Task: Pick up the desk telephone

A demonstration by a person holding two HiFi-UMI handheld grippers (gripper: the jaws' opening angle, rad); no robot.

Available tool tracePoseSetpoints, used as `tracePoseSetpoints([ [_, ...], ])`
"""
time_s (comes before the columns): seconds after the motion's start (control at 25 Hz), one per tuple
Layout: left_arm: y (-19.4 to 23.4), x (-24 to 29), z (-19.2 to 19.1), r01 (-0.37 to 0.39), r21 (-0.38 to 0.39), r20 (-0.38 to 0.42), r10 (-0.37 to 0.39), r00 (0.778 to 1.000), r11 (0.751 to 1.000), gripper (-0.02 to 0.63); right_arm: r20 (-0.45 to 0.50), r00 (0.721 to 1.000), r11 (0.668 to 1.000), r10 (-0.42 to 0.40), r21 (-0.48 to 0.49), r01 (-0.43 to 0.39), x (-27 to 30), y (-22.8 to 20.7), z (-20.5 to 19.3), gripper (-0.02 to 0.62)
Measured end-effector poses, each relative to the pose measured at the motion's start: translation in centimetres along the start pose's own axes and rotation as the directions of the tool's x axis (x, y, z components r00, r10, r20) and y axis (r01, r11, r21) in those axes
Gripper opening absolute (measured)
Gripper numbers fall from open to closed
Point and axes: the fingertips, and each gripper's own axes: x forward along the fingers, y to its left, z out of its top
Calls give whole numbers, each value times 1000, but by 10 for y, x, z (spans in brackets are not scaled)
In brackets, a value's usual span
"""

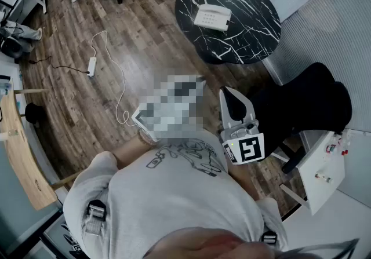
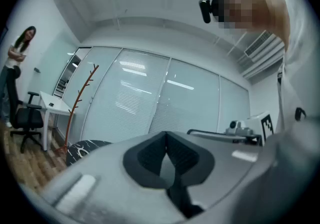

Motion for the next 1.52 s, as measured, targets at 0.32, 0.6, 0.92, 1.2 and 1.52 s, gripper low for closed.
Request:
tracePoseSetpoints([
  [0.32,-2,13,1,0,-1,3,0,1000,1000,2,5,1000,1000,2,3,-2,0,-10,2,6],
  [0.6,-7,26,-5,-8,1,-3,8,1000,1000,2,-1,1000,1000,6,7,-6,-8,-21,-2,6],
  [0.92,-15,48,-15,-39,2,-9,39,999,999,2,4,1000,999,25,29,-25,-22,-47,-7,6],
  [1.2,-19,55,-25,-72,-9,-8,72,997,997,2,-1,999,997,50,56,-50,-29,-57,-17,6],
  [1.52,7,66,-36,-101,-16,-21,100,995,995,2,-17,998,996,54,68,-53,-12,-74,-31,6],
])
